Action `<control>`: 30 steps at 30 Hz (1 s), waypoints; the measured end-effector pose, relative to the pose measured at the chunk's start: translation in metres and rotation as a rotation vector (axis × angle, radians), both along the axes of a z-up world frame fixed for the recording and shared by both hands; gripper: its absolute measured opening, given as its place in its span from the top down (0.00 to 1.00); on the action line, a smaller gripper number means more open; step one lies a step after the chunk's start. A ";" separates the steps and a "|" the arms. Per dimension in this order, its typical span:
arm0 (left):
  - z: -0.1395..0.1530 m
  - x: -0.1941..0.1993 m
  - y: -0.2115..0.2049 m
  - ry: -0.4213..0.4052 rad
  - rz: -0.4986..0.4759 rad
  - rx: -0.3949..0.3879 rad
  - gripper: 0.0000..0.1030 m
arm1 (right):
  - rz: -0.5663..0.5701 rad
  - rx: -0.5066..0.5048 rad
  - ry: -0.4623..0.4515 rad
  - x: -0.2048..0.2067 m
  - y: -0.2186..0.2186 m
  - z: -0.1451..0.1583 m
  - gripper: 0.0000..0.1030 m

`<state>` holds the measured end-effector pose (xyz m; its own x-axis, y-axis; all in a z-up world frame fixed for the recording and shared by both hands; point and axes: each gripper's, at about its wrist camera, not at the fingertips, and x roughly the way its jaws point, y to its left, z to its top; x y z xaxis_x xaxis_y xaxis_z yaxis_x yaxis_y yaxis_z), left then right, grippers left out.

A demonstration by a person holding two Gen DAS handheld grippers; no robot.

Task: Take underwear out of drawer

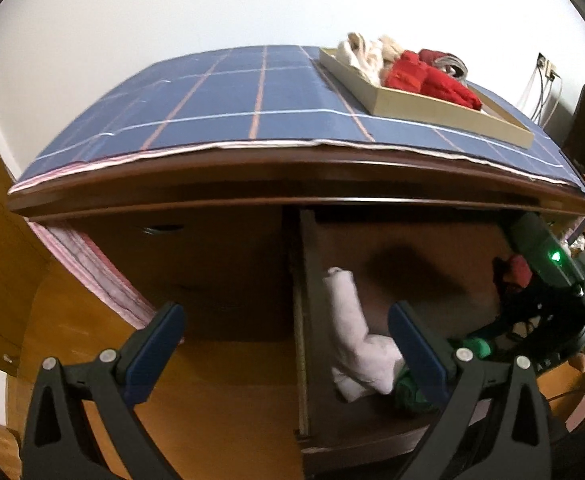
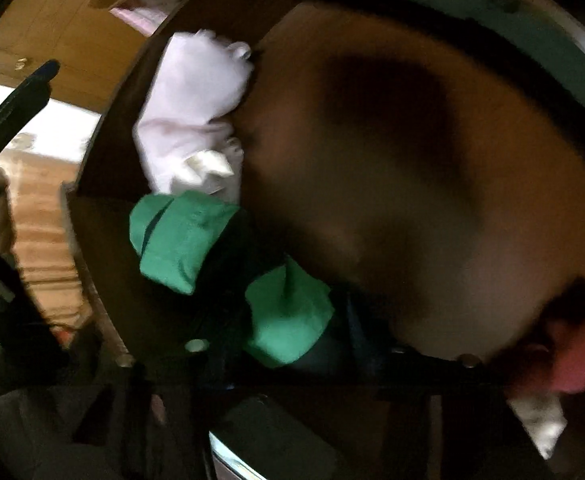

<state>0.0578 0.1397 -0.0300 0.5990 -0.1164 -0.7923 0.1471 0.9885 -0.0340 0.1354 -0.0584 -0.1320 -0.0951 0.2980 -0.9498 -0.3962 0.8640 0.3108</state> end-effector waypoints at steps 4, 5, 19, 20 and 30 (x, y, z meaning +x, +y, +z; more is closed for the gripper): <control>-0.001 0.005 -0.016 0.015 -0.037 -0.016 0.01 | -0.122 -0.088 -0.074 0.011 -0.032 0.000 0.68; -0.003 0.006 -0.022 0.024 -0.046 -0.022 0.00 | -0.147 -0.112 -0.102 0.014 -0.039 0.002 0.68; -0.040 0.036 -0.074 0.337 -0.057 -0.160 0.09 | -0.301 0.018 -0.149 0.019 -0.082 0.017 0.63; -0.042 0.036 -0.081 0.342 -0.070 -0.139 0.11 | -0.291 0.017 -0.158 0.019 -0.079 0.018 0.63; -0.069 0.060 -0.103 0.435 0.006 0.000 0.15 | -0.302 0.105 -0.169 0.019 -0.093 0.033 0.63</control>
